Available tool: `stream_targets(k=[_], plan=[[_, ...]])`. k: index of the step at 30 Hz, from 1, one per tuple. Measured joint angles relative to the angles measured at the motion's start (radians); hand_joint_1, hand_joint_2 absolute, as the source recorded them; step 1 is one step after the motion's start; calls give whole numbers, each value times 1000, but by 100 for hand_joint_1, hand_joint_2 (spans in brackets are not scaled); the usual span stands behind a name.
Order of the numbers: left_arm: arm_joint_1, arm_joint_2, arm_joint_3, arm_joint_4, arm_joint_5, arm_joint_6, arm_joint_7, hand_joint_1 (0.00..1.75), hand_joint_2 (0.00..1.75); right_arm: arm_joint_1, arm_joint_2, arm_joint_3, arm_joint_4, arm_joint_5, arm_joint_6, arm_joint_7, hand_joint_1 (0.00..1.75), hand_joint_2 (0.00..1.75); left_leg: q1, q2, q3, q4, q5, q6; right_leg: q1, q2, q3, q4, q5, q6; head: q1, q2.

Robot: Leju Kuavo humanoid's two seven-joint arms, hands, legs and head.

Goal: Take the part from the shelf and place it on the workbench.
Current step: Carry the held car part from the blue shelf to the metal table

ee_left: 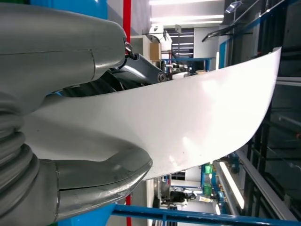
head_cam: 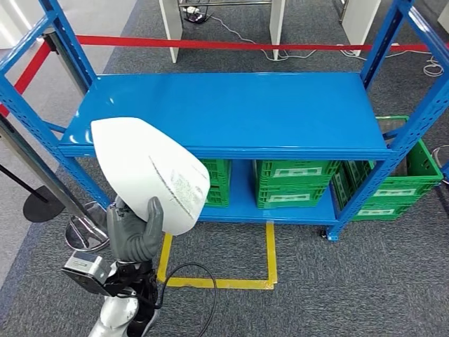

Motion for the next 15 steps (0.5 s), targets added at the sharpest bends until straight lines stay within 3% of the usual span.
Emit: stream_targets(k=[2,4,5,7,8,10,12,13,14,15], plan=[[-1,-1,2,0,-8,-5,1,175,175,0,1,0,0,9,5,1,0,0,-7,18,94,-127,38,21,7,-5,-19,8,9,-1,0,0],[-5,-3,2,0,-15,-7,2,175,175,2,2,0,0,19,7,-2,0,0,-16,41,165,-243,31,38,10,-16,-25,9,18,4,1,0],[-7,-5,2,0,-18,-8,3,175,175,4,3,0,0,23,8,-6,0,0,-20,45,177,-271,23,43,10,-23,-27,9,23,9,1,0],[-7,-7,3,0,-20,-8,3,175,175,4,4,0,0,28,9,-11,0,0,-19,33,173,-291,32,48,8,-37,-32,11,28,20,1,0],[-6,-7,4,0,-20,-8,3,175,175,3,4,0,0,30,9,-13,0,0,-17,25,168,-298,42,52,8,-33,-41,22,17,25,1,0],[-5,-9,6,0,-20,-8,3,175,175,2,5,0,0,35,6,-14,0,0,-12,11,152,-307,64,58,7,-11,-78,100,-45,32,3,0],[-2,-9,8,0,-20,-8,4,175,175,2,5,0,0,43,2,-16,0,0,-12,-5,130,-304,80,60,6,4,-123,223,-115,37,5,0],[0,-9,9,0,-21,-7,4,175,175,3,5,0,0,48,0,-17,0,0,-12,-14,120,-302,87,59,5,6,-132,263,-130,40,5,0],[2,-9,10,0,-21,-7,4,175,175,4,5,1,0,53,-2,-19,0,0,-11,-23,110,-299,93,57,3,7,-123,267,-126,42,5,0],[3,-9,11,0,-21,-6,4,175,175,4,5,2,0,58,-5,-21,0,0,-11,-33,101,-293,97,54,0,9,-95,232,-105,44,5,0]])
